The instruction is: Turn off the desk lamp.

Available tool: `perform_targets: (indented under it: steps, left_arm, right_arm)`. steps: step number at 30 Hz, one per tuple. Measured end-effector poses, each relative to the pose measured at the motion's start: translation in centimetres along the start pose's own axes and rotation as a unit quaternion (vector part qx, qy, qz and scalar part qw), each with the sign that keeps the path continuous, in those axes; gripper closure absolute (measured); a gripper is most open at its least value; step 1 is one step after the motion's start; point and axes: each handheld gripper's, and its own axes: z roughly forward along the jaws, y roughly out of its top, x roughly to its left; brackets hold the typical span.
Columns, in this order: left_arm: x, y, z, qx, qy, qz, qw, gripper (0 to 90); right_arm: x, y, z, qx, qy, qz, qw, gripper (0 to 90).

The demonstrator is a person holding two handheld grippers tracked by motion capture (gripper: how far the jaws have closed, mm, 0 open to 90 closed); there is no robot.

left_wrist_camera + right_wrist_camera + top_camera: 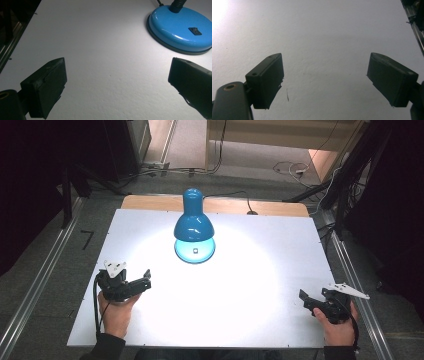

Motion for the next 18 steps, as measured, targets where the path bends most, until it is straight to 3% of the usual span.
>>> perform_targets:
  steps: [18]
  left_arm:
    - [-1.5, 0.4, 1.2, -0.005, -0.017, 0.000, 0.9999, 3.5]
  right_arm:
    - [0.0, 0.1, 0.0, -0.001, -0.001, 0.003, 1.0000, 12.6]
